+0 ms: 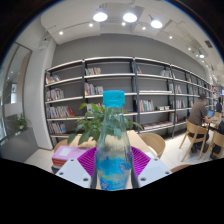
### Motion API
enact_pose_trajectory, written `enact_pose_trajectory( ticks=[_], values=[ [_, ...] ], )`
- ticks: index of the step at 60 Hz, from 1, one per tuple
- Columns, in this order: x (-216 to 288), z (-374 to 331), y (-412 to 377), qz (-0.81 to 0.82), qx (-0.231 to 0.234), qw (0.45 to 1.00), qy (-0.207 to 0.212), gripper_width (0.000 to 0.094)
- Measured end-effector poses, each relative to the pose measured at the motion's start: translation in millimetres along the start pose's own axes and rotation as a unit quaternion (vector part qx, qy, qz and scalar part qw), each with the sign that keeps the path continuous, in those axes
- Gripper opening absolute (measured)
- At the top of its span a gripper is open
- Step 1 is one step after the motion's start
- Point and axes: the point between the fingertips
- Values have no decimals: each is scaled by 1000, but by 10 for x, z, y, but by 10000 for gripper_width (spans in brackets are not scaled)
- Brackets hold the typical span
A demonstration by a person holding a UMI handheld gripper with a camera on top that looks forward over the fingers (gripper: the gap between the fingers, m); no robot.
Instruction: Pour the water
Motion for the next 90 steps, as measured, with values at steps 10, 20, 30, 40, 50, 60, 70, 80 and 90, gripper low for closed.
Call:
enact_pose_trajectory(
  ticks=[10,20,30,40,50,60,70,80,90],
  values=[
    [-576,157,440,-15,-24,998,-52,475],
    [-1057,306,683,-32,-33,996,-78,478],
    [-1337,311,689,-54,-24,994,-90,488],
    [-1397,252,746,-31,-24,997,-62,525],
    [-1632,149,879,-26,-49,993,-108,697],
    [-1850,-226,925,-35,-64,986,-147,747],
    [-2158,-870,812,-53,-73,975,-205,747],
    [-2230,-1522,389,-44,-66,969,-236,748],
    [-1906,-1992,-165,-23,-47,971,-232,750]
  ],
)
Point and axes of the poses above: the point between the fingertips, and its own axes, seen from behind it with the camera up: y to the right, x up, z forward, the way the camera looks, and after that the axes turned 6 degrees about z, right-handed
